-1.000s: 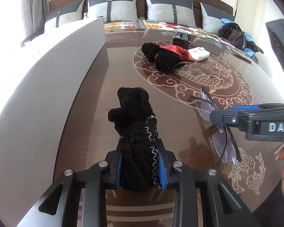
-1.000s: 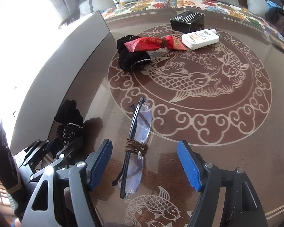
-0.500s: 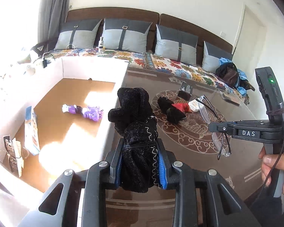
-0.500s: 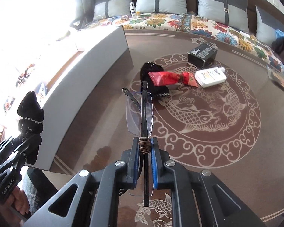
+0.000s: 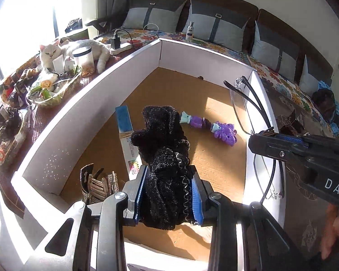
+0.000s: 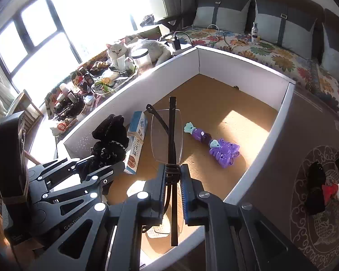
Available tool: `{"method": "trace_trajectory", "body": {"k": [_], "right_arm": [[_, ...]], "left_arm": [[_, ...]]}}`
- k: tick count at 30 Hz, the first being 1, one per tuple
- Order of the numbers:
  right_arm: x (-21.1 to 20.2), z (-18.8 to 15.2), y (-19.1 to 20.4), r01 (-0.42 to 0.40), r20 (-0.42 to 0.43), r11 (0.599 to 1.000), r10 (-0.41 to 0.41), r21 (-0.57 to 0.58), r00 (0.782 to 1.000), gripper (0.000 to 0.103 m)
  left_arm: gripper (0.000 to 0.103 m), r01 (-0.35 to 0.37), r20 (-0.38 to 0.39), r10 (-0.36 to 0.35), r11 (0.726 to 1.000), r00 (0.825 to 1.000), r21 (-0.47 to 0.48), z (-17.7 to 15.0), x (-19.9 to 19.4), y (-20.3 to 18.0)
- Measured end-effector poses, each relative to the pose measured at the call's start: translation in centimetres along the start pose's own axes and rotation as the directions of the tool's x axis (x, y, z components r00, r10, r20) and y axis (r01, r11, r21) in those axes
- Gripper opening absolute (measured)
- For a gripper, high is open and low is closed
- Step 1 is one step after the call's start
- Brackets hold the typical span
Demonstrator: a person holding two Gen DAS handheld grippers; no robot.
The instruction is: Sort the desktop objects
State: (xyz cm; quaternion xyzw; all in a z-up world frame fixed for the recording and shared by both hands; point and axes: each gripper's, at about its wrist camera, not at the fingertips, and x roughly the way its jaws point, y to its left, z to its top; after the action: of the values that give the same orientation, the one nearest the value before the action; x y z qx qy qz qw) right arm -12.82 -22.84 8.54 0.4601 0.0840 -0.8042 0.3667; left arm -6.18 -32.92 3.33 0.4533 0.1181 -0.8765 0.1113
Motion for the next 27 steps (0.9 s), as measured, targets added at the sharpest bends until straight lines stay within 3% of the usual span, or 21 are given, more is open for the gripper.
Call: {"method": "trace_trajectory", "body": {"k": [1, 3, 4, 7, 10, 12, 14, 17, 20, 21, 23, 27], "right_arm": [[1.3, -0.1, -0.2, -0.008, -0.019, 1.000, 0.009, 0.017, 1.000, 0.017], [3.2, -0.2, -0.7, -0.016, -0.069, 0.998, 0.021, 0.062, 0.997, 0.047], [3.5, -0.3, -1.0, -0.017, -0.067, 0.997, 0.022, 0.076, 0.997, 0.053], [1.9, -0.6, -1.7, -0.019, 0.002, 0.997, 0.018, 0.080, 1.000, 0.067], [-1.6, -1.6, -2.8, 0.035, 0.103, 0.998, -0.040, 0.047, 0.994, 0.078], [-4.0, -3.2, -4.3, 0.111, 0.187, 0.993, -0.115, 0.031, 0.976, 0.086], [-5.7, -5.3, -6.7, 0.219, 0.245, 0.975, -0.222, 0.038, 0.944, 0.096], [-6.6, -9.8, -11.6, 0.355, 0.226, 0.932, -0.362, 0.071, 0.904, 0.097], [-7.1, -15.1, -17.1, 0.441, 0.135, 0.889, -0.455, 0.123, 0.880, 0.097], [-7.4, -17.0, -19.0, 0.462, 0.102, 0.876, -0.477, 0.140, 0.873, 0.097], [-8.6, -20.4, -22.4, 0.504, 0.051, 0.846, -0.519, 0.176, 0.853, 0.097], [-11.6, -25.5, -27.3, 0.561, -0.001, 0.794, -0.577, 0.236, 0.817, 0.097]], "left_arm": [[0.046, -0.001, -0.020, 0.001, 1.000, 1.000, 0.000, -0.5, 0.5, 0.0], [0.068, 0.003, -0.028, -0.003, 1.000, 1.000, 0.000, -1.4, 1.0, 0.1], [0.072, 0.002, -0.016, -0.002, 1.000, 1.000, 0.001, -1.6, 0.9, 0.3], [0.073, -0.017, 0.030, 0.016, 0.999, 0.999, 0.031, -2.4, -0.4, -0.2], [0.073, 0.024, 0.078, -0.026, 0.999, 0.997, 0.025, -3.0, -2.0, -1.0], [0.073, 0.062, 0.115, -0.065, 0.998, 0.991, 0.030, -3.6, -3.5, -2.4], [0.073, 0.122, 0.138, -0.129, 0.991, 0.982, 0.056, -4.3, -4.9, -4.5], [0.073, 0.245, 0.150, -0.262, 0.962, 0.953, 0.123, -5.9, -6.9, -8.7], [0.075, 0.340, 0.112, -0.368, 0.916, 0.923, 0.211, -8.2, -8.1, -14.0], [0.080, 0.357, 0.088, -0.386, 0.902, 0.918, 0.242, -9.1, -8.2, -15.9], [0.086, 0.363, 0.047, -0.393, 0.884, 0.918, 0.293, -10.9, -7.5, -19.4], [0.086, 0.363, -0.062, -0.364, 0.868, 0.929, 0.339, -14.0, -4.0, -24.8]]}}
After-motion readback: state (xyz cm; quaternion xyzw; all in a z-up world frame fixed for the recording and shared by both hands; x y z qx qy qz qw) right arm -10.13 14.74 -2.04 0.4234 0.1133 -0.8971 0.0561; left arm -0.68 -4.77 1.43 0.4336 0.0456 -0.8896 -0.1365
